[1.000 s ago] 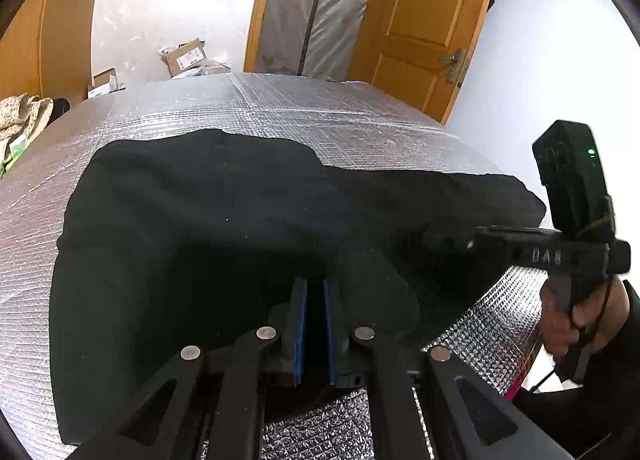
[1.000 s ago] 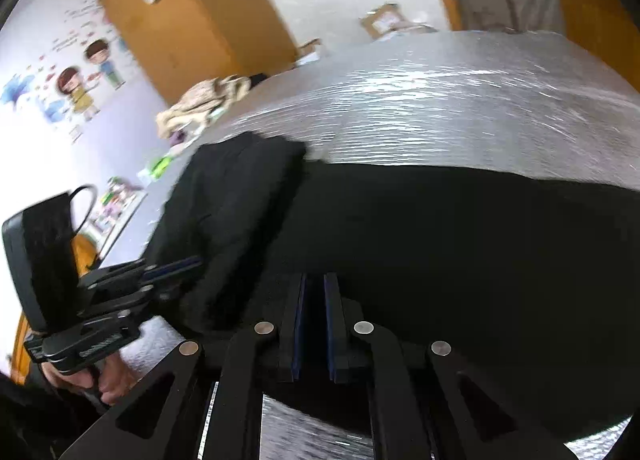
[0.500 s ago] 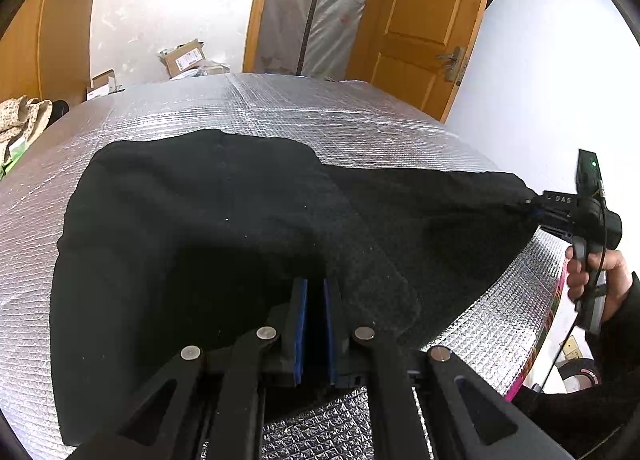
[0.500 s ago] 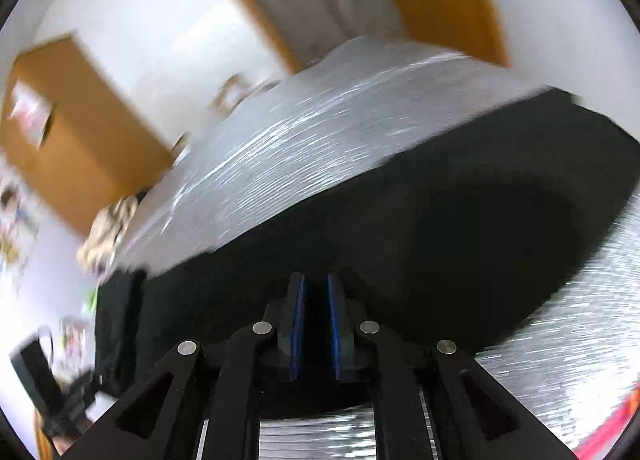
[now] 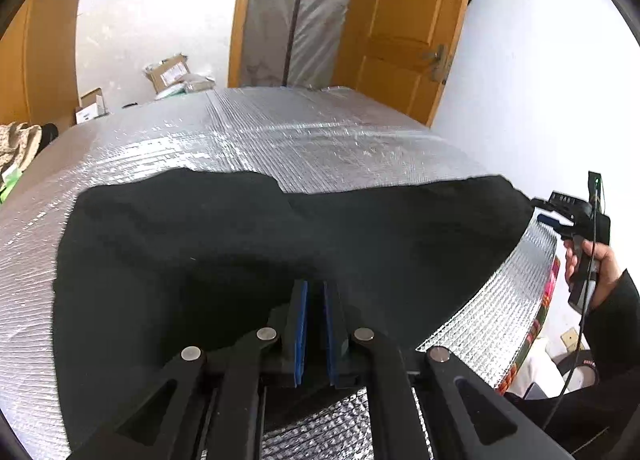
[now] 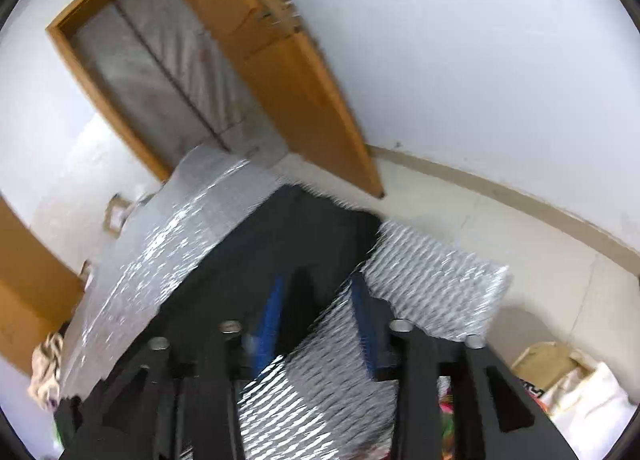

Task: Fold clothes
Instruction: 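Grasp the garment's corner with the right gripper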

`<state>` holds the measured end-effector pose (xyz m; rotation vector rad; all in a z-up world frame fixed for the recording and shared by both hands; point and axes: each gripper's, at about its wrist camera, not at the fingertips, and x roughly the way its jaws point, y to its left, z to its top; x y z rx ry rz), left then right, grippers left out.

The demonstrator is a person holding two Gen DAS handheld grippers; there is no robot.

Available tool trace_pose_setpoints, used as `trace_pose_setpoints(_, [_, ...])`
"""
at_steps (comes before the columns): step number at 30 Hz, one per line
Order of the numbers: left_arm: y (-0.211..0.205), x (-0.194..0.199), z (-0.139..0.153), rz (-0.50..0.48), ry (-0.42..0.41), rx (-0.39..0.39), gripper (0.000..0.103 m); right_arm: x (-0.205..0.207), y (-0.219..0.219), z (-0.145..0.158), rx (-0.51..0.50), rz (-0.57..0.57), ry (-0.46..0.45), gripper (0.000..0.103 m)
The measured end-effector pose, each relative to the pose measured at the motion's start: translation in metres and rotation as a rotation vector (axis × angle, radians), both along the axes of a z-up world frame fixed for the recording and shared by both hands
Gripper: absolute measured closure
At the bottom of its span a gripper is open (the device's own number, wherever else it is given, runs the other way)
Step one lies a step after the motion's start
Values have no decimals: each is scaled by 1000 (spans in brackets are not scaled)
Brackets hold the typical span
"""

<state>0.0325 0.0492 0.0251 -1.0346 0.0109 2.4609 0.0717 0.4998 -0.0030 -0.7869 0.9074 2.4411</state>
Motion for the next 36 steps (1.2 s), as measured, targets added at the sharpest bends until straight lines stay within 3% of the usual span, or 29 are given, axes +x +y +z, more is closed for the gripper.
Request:
trace_pose_setpoints(8, [2, -6, -8, 30, -13, 19, 96, -2, 21, -8, -19, -34, -21, 60])
trace_pose_setpoints(20, [-3, -6, -14, 54, -8, 59, 96, -23, 41, -13, -45, 8, -67, 61])
trace_pose_setpoints(21, [-4, -6, -14, 56, -8, 62, 96, -25, 41, -13, -45, 11, -70, 62])
trace_pose_setpoints(22, [-4, -7, -14, 57, -8, 64, 96, -25, 41, -14, -43, 15, -72, 71])
trace_pose_setpoints(23, [-4, -7, -14, 58, -8, 65, 96, -24, 40, -13, -39, 18, -71, 89])
trace_pose_setpoints(24, [-5, -8, -14, 60, -9, 67, 96, -25, 40, -12, -38, 21, -67, 94])
trace_pose_setpoints(31, [-6, -6, -14, 65, -11, 71, 96, -13, 38, 3, -56, 45, 28, 97])
trace_pose_setpoints(36, [-5, -6, -12, 68, -14, 64, 96, -3, 22, 34, -75, 122, 136, 97])
